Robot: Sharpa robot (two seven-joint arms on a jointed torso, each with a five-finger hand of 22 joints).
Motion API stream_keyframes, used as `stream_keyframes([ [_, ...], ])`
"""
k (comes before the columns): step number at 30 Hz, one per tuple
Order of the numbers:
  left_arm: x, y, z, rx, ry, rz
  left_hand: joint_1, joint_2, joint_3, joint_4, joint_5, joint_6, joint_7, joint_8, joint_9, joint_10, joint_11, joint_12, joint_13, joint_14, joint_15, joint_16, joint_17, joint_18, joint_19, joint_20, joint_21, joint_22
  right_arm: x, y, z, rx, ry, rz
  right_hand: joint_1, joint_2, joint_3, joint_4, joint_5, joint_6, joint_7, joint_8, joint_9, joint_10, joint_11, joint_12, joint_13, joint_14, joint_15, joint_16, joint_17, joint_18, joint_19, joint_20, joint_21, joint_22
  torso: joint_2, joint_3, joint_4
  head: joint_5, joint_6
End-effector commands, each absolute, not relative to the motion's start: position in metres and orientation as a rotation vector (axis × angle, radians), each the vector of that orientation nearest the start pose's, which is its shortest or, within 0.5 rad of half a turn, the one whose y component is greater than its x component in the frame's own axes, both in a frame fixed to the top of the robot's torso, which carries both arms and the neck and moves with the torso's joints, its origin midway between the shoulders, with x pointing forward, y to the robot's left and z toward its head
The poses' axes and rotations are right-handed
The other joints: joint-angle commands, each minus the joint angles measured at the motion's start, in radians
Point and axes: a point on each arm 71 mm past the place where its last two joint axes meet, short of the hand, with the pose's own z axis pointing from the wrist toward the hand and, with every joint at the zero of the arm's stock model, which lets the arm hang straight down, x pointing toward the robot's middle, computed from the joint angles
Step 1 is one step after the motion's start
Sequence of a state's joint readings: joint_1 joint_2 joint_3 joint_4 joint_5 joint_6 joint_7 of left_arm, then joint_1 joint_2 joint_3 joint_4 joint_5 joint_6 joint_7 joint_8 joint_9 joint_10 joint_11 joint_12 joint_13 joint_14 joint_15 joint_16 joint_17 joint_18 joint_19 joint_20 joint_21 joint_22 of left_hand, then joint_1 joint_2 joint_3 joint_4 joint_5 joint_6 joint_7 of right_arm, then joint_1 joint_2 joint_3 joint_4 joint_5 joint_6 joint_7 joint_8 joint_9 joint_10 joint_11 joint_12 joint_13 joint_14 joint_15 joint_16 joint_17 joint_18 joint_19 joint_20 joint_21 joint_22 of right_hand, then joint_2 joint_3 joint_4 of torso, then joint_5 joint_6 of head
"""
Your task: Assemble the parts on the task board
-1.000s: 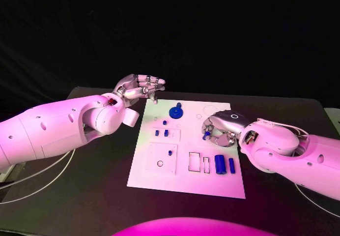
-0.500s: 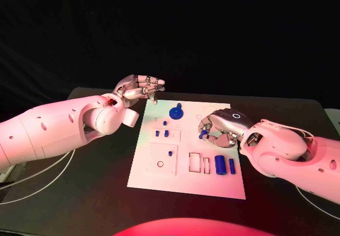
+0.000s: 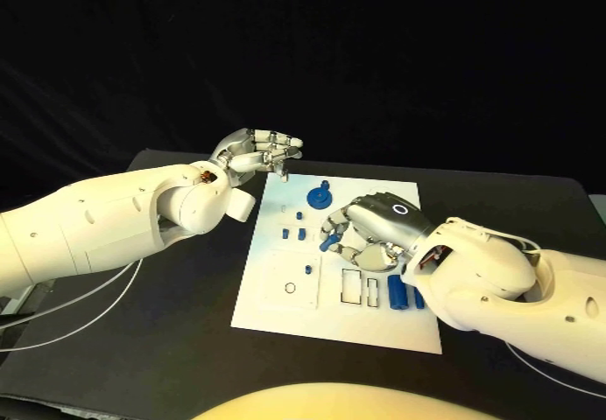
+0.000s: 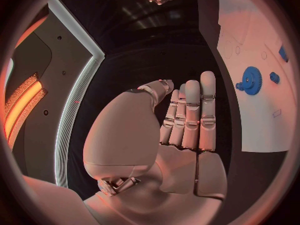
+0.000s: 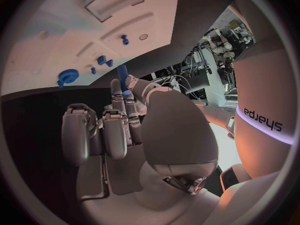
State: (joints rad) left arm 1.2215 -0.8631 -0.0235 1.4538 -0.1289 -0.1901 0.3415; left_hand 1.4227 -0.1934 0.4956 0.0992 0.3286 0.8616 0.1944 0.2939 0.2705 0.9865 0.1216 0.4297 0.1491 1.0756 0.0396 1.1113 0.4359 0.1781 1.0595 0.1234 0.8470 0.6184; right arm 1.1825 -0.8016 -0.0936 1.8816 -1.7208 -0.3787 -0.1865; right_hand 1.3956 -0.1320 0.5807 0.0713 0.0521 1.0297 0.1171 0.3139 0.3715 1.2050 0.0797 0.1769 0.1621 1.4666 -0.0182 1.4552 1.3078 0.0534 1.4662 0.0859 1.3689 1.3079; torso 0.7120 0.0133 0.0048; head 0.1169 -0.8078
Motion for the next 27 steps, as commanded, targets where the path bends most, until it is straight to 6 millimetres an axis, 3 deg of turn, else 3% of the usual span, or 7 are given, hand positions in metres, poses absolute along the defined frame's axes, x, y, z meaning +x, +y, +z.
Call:
stream_keyframes([
  [1, 0.504, 0.228, -0.166, -0.963, 1.496, -1.559, 0.002, 0.0, 0.006, -0.002, 0.005, -0.003, 0.001, -0.003, -0.001, -0.009, 0.001, 0.005, 0.002, -0.007, 0.001, -0.005, -0.001, 0.007, -0.006, 0.002, -0.004, 0.0, 0.375, -0.073, -0.172, -0.497, 1.491, 0.956, 0.002, -0.004, 0.001, -0.004, 0.005, 0.002, 0.005, 0.003, 0.041, 0.024, -0.025, -0.005, 0.001, 0.056, -0.004, 0.005, 0.013, -0.011, 0.032, -0.006, -0.001, 0.165, 0.0, -0.0003, 0.0005, 0.007, -0.001],
  [8, 0.504, 0.223, -0.166, -0.959, 1.501, -1.57, 0.002, 0.0, 0.006, -0.002, 0.005, -0.003, 0.001, -0.003, -0.001, -0.009, 0.001, 0.005, 0.002, -0.007, 0.001, -0.005, -0.001, 0.007, -0.006, 0.002, -0.004, 0.0, 0.37, -0.049, -0.197, -0.525, 1.522, 1.005, 0.002, -0.004, 0.004, -0.008, 0.006, 0.001, 0.007, 0.002, 0.043, 0.024, -0.024, -0.008, 0.001, 0.055, -0.003, 0.005, 0.012, -0.01, 0.031, -0.006, -0.004, 0.164, 0.0, -0.0016, 0.0005, 0.016, -0.001],
  [12, 0.505, 0.222, -0.166, -0.958, 1.503, -1.573, 0.002, 0.0, 0.006, -0.002, 0.005, -0.003, 0.001, -0.003, -0.001, -0.009, 0.001, 0.005, 0.002, -0.007, 0.001, -0.005, -0.001, 0.007, -0.006, 0.002, -0.004, 0.0, 0.37, -0.04, -0.211, -0.536, 1.545, 1.01, 0.002, -0.004, 0.005, -0.009, 0.007, 0.0, 0.008, 0.002, 0.043, 0.024, -0.024, -0.009, 0.001, 0.056, -0.003, 0.005, 0.013, -0.01, 0.031, -0.006, -0.005, 0.164, 0.001, 0.0003, -0.0003, 0.024, -0.002],
  [27, 0.505, 0.219, -0.166, -0.957, 1.508, -1.577, 0.002, 0.001, 0.008, -0.004, 0.005, -0.004, 0.001, -0.003, -0.002, -0.01, 0.001, 0.007, 0.002, -0.008, 0.001, -0.006, -0.002, 0.007, -0.006, 0.002, -0.003, 0.0, 0.371, -0.031, -0.232, -0.574, 1.609, 0.987, 0.002, -0.004, 0.007, -0.01, 0.007, -0.001, 0.008, 0.002, 0.044, 0.024, -0.023, -0.01, 0.002, 0.056, -0.002, 0.005, 0.012, -0.01, 0.03, -0.005, -0.007, 0.163, 0.001, 0.0011, -0.0019, 0.029, -0.01],
])
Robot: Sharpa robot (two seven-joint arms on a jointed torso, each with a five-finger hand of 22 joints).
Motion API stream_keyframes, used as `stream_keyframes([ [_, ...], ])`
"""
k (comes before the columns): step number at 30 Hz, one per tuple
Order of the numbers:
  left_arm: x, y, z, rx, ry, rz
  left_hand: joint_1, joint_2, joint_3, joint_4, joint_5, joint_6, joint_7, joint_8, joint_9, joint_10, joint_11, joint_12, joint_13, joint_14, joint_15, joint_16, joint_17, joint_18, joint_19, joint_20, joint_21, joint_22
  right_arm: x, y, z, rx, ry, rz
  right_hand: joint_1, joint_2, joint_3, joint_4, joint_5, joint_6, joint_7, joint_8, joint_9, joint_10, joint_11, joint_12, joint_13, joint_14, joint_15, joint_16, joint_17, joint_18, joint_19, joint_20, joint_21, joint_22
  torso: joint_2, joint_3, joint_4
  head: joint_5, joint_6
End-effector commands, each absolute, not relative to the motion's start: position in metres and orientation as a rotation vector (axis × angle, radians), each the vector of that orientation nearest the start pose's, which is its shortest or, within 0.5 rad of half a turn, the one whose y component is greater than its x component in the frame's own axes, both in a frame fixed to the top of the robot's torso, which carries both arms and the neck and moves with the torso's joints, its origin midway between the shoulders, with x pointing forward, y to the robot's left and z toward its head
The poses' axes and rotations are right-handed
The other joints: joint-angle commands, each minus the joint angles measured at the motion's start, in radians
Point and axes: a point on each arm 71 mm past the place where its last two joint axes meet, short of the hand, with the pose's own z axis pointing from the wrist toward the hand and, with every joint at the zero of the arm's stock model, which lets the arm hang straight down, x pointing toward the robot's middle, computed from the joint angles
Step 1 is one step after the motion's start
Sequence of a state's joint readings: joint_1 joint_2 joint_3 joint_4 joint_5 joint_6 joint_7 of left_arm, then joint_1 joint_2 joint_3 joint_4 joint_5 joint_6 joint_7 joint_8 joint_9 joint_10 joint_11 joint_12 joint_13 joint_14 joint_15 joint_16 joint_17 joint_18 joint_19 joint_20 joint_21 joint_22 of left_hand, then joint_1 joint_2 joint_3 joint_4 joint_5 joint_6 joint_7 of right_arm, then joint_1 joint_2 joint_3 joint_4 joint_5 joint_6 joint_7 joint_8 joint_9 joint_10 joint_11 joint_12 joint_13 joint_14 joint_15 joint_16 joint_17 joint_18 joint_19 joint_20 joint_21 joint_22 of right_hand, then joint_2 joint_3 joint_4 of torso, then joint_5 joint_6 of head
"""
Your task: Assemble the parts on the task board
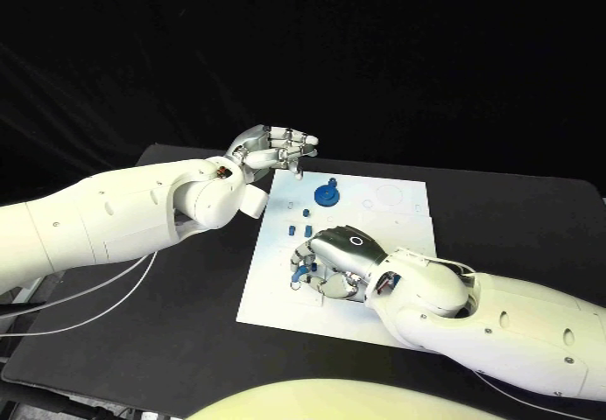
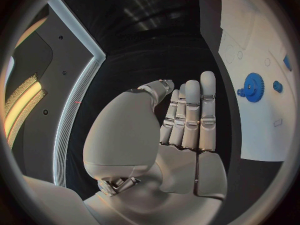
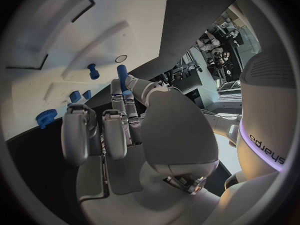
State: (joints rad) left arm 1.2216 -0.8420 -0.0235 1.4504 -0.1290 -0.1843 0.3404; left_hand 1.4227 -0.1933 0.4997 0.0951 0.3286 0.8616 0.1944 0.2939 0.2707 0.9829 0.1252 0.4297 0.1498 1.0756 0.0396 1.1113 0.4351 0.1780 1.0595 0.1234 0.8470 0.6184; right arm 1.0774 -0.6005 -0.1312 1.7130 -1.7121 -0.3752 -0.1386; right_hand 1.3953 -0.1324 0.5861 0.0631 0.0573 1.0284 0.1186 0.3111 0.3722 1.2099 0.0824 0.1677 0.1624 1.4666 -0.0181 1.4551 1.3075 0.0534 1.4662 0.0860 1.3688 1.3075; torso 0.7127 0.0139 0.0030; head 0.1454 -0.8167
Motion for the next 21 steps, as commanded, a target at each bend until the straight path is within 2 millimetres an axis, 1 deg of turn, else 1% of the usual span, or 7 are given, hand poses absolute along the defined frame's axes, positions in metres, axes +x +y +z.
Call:
stream_keyframes([
  [1, 0.5049, 0.2195, -0.1663, -0.957, 1.508, -1.577, 0.002, 0.001, 0.004, 0.0, 0.005, -0.004, 0.001, -0.003, -0.002, -0.006, -0.003, 0.007, 0.001, -0.008, 0.001, -0.006, -0.001, 0.007, -0.006, 0.002, -0.003, 0.0, 0.3709, -0.0309, -0.2321, -0.577, 1.613, 0.984, 0.002, -0.003, 0.001, -0.002, 0.002, 0.001, 0.007, 0.005, 0.043, 0.019, -0.026, -0.001, 0.001, 0.056, -0.002, 0.005, 0.013, -0.01, 0.03, -0.005, -0.007, 0.163, 0.0, 0.0007, 0.0001, 0.001, -0.002],
  [7, 0.5049, 0.2196, -0.1664, -0.957, 1.509, -1.576, 0.001, 0.001, 0.004, -0.001, 0.005, -0.003, 0.001, -0.002, -0.002, -0.007, -0.003, 0.008, 0.001, -0.008, 0.001, -0.006, -0.001, 0.007, -0.006, 0.002, -0.003, 0.001, 0.3708, -0.0295, -0.2346, -0.595, 1.627, 0.972, 0.001, -0.003, 0.002, -0.002, 0.002, 0.001, 0.007, 0.005, 0.043, 0.02, -0.026, -0.001, 0.001, 0.055, -0.002, 0.005, 0.012, -0.01, 0.03, -0.005, -0.007, 0.163, 0.0, 0.0, 0.0014, 0.0, -0.004],
  [11, 0.5049, 0.2196, -0.1664, -0.957, 1.509, -1.576, 0.001, 0.001, 0.004, -0.001, 0.005, -0.003, 0.001, -0.002, -0.002, -0.007, -0.003, 0.008, 0.001, -0.008, 0.001, -0.006, -0.001, 0.007, -0.006, 0.002, -0.003, 0.001, 0.3713, -0.0289, -0.2366, -0.608, 1.637, 0.96, 0.001, -0.004, 0.002, -0.002, 0.002, 0.001, 0.007, 0.005, 0.044, 0.02, -0.025, -0.001, 0.002, 0.055, -0.002, 0.004, 0.01, -0.009, 0.029, -0.005, -0.008, 0.163, 0.0, 0.0003, 0.0023, 0.0, -0.005],
  [21, 0.5048, 0.2205, -0.1665, -0.959, 1.51, -1.574, 0.001, 0.001, 0.004, -0.001, 0.005, -0.003, 0.001, -0.002, -0.002, -0.007, -0.003, 0.008, 0.001, -0.008, 0.001, -0.006, -0.001, 0.007, -0.006, 0.002, -0.003, 0.001, 0.3712, -0.0274, -0.2413, -0.624, 1.652, 0.944, 0.001, -0.004, 0.002, -0.002, 0.002, 0.001, 0.007, 0.005, 0.044, 0.02, -0.025, -0.001, 0.002, 0.055, -0.002, 0.004, 0.01, -0.009, 0.029, -0.005, -0.008, 0.163, 0.0, 0.0002, 0.0018, 0.002, -0.008],
])
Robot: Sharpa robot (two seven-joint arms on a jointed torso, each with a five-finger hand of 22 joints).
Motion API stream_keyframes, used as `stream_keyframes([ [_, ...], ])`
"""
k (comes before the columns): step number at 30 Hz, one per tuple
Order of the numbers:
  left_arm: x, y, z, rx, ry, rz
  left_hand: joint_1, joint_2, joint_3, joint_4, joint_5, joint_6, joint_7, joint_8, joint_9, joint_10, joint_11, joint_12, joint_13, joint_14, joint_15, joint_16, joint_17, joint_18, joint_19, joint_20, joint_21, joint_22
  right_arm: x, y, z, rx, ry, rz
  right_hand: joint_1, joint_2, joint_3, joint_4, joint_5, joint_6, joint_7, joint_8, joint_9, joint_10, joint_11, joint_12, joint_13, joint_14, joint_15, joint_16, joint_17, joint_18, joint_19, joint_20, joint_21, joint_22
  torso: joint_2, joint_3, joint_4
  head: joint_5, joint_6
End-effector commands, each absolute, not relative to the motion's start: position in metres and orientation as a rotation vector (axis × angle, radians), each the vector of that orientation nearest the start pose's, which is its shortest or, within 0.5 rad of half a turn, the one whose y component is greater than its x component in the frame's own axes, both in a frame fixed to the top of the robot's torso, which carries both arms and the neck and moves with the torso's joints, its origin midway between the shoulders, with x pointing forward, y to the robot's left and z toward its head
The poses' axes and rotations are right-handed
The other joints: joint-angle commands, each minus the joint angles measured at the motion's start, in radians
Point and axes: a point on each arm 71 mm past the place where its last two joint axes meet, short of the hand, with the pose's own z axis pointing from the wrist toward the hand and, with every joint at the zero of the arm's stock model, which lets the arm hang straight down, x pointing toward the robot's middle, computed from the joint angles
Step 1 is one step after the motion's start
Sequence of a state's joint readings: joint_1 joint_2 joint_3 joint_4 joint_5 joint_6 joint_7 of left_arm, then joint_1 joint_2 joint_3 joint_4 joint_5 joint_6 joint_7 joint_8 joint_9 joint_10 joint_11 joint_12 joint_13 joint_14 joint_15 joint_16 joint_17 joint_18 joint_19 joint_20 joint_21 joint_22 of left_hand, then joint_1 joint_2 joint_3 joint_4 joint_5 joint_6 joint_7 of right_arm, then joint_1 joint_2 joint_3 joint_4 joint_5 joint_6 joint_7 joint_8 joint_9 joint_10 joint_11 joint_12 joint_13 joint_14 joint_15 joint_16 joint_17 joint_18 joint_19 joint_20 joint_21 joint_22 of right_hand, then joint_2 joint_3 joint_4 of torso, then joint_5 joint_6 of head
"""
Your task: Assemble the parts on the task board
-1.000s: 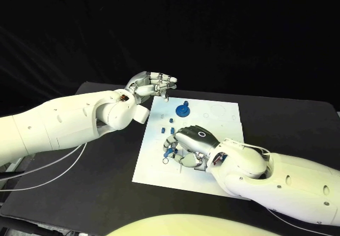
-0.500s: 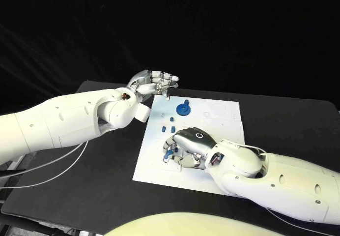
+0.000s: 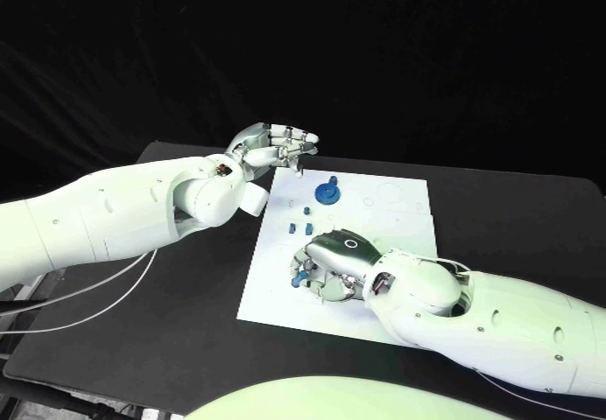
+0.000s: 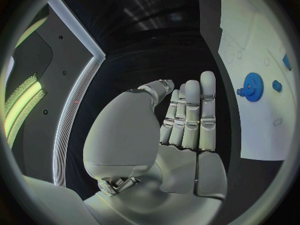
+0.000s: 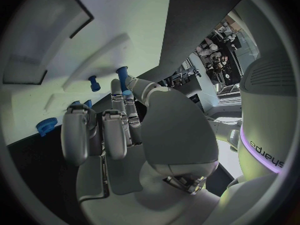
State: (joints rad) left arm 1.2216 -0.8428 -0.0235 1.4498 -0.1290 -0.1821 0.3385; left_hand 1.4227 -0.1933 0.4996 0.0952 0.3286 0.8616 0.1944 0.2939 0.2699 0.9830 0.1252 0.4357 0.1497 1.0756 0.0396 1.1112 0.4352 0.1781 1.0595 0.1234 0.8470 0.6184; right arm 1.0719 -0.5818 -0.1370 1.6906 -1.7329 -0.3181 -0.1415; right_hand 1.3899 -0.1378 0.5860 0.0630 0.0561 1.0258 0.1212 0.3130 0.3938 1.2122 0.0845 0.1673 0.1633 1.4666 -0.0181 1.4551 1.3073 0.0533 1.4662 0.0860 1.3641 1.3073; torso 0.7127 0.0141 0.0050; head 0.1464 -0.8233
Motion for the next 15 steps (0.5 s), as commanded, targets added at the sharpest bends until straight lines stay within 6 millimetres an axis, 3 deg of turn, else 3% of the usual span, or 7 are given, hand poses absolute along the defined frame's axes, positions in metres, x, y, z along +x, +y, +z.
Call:
stream_keyframes([
  [1, 0.5048, 0.2205, -0.1665, -0.959, 1.51, -1.574, 0.001, 0.001, 0.005, -0.001, 0.005, -0.003, 0.001, -0.002, -0.001, -0.007, -0.003, 0.002, 0.001, -0.008, 0.001, -0.006, -0.002, 0.007, -0.006, 0.002, -0.003, 0.001, 0.3712, -0.0271, -0.2416, -0.626, 1.653, 0.941, 0.006, 0.002, 0.002, -0.002, 0.003, 0.003, 0.005, 0.003, 0.022, 0.018, -0.027, -0.001, 0.001, 0.055, -0.002, 0.004, 0.011, -0.009, 0.029, -0.005, -0.004, 0.163, 0.0, -0.0003, -0.0005, 0.001, -0.002],
  [10, 0.5047, 0.2208, -0.1664, -0.959, 1.51, -1.573, 0.001, 0.001, 0.005, -0.001, 0.005, -0.003, 0.001, -0.002, -0.001, -0.007, -0.003, 0.002, 0.001, -0.008, 0.001, -0.006, -0.002, 0.007, -0.006, 0.002, -0.003, 0.001, 0.3686, -0.0218, -0.244, -0.651, 1.654, 0.933, -0.014, -0.01, 0.003, -0.005, 0.003, -0.007, 0.009, -0.003, 0.025, 0.014, -0.023, -0.015, 0.001, 0.055, 0.002, 0.004, 0.009, -0.008, 0.027, -0.002, -0.01, 0.161, 0.0, -0.0003, -0.0003, 0.0, -0.003],
  [15, 0.5048, 0.2209, -0.1665, -0.96, 1.511, -1.573, 0.001, 0.001, 0.005, -0.001, 0.005, -0.003, 0.001, -0.002, -0.001, -0.007, -0.003, 0.002, 0.001, -0.008, 0.001, -0.006, -0.002, 0.007, -0.006, 0.002, -0.003, 0.001, 0.367, -0.0197, -0.2444, -0.653, 1.647, 0.942, -0.068, -0.049, -0.006, 0.011, 0.04, -0.058, 0.03, -0.042, 0.013, -0.024, -0.002, -0.05, -0.006, 0.053, 0.019, 0.002, 0.004, -0.005, 0.02, 0.011, -0.027, 0.155, -0.001, -0.0004, -0.0005, 0.0, -0.002],
])
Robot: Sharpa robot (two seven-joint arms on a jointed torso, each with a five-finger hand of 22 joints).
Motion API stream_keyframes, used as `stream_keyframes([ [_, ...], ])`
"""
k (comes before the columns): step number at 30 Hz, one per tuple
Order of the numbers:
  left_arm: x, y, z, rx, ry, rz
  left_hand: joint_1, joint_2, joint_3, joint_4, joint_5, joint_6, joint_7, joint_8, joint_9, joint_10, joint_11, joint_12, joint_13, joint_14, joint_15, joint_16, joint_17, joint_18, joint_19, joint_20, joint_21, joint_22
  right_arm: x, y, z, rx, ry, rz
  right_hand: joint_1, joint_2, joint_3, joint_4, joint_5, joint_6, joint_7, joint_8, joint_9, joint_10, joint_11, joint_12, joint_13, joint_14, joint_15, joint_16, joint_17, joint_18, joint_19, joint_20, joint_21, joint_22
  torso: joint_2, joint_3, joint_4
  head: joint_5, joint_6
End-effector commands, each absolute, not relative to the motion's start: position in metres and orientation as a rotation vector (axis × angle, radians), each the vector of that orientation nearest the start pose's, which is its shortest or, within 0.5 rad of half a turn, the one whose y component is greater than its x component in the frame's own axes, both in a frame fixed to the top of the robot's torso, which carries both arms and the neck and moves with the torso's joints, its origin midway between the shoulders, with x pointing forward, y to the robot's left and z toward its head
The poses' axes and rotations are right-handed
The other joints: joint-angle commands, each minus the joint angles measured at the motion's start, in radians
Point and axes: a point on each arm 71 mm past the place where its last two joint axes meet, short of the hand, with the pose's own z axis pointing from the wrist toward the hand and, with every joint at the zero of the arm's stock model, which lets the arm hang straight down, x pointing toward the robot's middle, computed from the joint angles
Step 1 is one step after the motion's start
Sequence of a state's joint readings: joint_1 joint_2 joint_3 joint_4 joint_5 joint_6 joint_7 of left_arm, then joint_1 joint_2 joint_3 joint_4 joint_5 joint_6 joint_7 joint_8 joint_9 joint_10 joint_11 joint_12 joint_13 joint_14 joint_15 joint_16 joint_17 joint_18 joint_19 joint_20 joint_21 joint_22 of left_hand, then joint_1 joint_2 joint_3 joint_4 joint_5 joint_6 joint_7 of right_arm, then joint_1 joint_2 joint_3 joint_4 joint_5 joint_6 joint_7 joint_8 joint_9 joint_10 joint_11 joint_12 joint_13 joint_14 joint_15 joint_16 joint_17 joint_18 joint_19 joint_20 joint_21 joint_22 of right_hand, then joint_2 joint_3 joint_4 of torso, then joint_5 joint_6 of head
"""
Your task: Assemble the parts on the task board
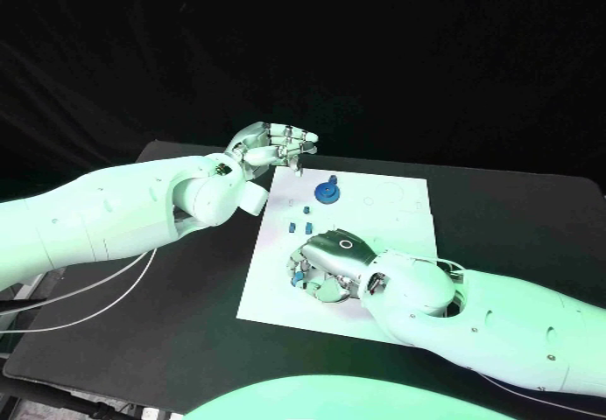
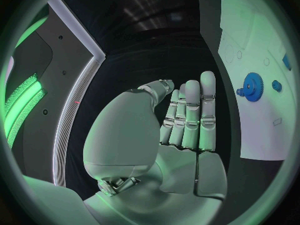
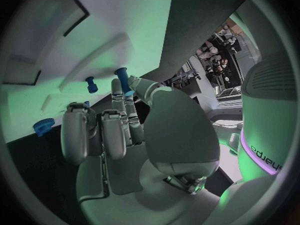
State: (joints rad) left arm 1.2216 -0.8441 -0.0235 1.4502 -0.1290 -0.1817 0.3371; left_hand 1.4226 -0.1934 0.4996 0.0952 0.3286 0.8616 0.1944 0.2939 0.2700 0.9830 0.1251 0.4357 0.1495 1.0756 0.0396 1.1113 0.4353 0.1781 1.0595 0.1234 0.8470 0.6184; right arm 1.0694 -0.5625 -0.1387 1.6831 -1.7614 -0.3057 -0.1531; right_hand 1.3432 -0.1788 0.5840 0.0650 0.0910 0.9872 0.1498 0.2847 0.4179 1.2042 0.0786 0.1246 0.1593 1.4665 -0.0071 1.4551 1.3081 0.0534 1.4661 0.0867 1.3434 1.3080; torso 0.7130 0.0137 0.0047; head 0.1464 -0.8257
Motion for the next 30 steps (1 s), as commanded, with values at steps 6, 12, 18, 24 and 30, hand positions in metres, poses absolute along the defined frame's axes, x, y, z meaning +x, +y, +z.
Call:
stream_keyframes([
  [6, 0.505, 0.221, -0.167, -0.961, 1.512, -1.571, 0.001, 0.001, 0.005, -0.001, 0.005, -0.003, 0.001, -0.002, -0.001, -0.007, -0.003, 0.002, 0.001, -0.008, 0.001, -0.006, -0.002, 0.007, -0.006, 0.002, -0.003, 0.001, 0.366, -0.02, -0.243, -0.639, 1.629, 0.952, -0.05, -0.037, -0.018, 0.018, 0.016, -0.061, 0.003, -0.047, -0.022, -0.048, 0.012, -0.03, -0.007, 0.052, 0.016, 0.003, 0.001, -0.002, 0.016, 0.019, -0.02, 0.149, -0.001, 0.0001, -0.0005, -0.001, 0.0],
  [12, 0.505, 0.222, -0.167, -0.962, 1.513, -1.57, 0.001, 0.001, 0.005, -0.001, 0.005, -0.003, 0.001, -0.002, -0.001, -0.007, -0.003, 0.002, 0.001, -0.008, 0.001, -0.006, -0.002, 0.007, -0.006, 0.002, -0.003, 0.001, 0.366, -0.021, -0.242, -0.623, 1.61, 0.958, -0.058, -0.045, -0.025, 0.02, 0.016, -0.077, 0.001, -0.06, -0.026, -0.061, 0.012, -0.036, -0.007, 0.051, 0.016, 0.002, -0.002, 0.0, 0.012, 0.021, -0.032, 0.144, -0.001, 0.0003, -0.0002, -0.002, 0.0],
  [18, 0.505, 0.222, -0.167, -0.962, 1.515, -1.57, -0.001, 0.001, 0.006, -0.003, 0.004, -0.004, 0.002, -0.002, -0.001, -0.008, -0.002, 0.005, 0.002, -0.008, 0.002, -0.006, -0.003, 0.007, -0.007, 0.002, -0.002, 0.001, 0.365, -0.025, -0.238, -0.586, 1.564, 0.97, -0.061, -0.054, -0.044, 0.018, 0.018, -0.105, 0.003, -0.083, -0.03, -0.129, 0.021, -0.053, -0.017, 0.042, 0.022, -0.011, -0.028, 0.012, -0.01, 0.026, -0.096, 0.117, 0.0, 0.0011, 0.0004, -0.004, 0.001],
  [24, 0.505, 0.223, -0.167, -0.963, 1.516, -1.568, -0.001, 0.001, 0.006, -0.003, 0.004, -0.004, 0.002, -0.002, -0.001, -0.008, -0.002, 0.005, 0.002, -0.008, 0.002, -0.006, -0.003, 0.007, -0.007, 0.002, -0.002, 0.001, 0.362, -0.037, -0.229, -0.526, 1.487, 0.998, -0.06, -0.056, -0.056, 0.017, 0.021, -0.12, -0.003, -0.094, -0.032, -0.148, 0.024, -0.047, -0.019, 0.037, 0.025, -0.02, -0.048, 0.02, -0.024, 0.029, -0.135, 0.099, -0.001, 0.0011, -0.0008, -0.009, 0.004],
  [30, 0.505, 0.224, -0.167, -0.964, 1.516, -1.566, -0.001, 0.001, 0.006, -0.003, 0.004, -0.004, 0.002, -0.002, -0.001, -0.008, -0.002, 0.005, 0.002, -0.008, 0.002, -0.006, -0.003, 0.007, -0.007, 0.002, -0.002, 0.001, 0.364, -0.064, -0.212, -0.451, 1.454, 1.001, -0.049, -0.047, -0.06, 0.013, 0.032, -0.094, 0.003, -0.083, -0.024, -0.117, 0.017, -0.01, -0.01, 0.037, 0.02, -0.022, -0.048, 0.018, -0.018, 0.027, -0.125, 0.103, -0.003, 0.0007, -0.0029, -0.024, 0.013],
])
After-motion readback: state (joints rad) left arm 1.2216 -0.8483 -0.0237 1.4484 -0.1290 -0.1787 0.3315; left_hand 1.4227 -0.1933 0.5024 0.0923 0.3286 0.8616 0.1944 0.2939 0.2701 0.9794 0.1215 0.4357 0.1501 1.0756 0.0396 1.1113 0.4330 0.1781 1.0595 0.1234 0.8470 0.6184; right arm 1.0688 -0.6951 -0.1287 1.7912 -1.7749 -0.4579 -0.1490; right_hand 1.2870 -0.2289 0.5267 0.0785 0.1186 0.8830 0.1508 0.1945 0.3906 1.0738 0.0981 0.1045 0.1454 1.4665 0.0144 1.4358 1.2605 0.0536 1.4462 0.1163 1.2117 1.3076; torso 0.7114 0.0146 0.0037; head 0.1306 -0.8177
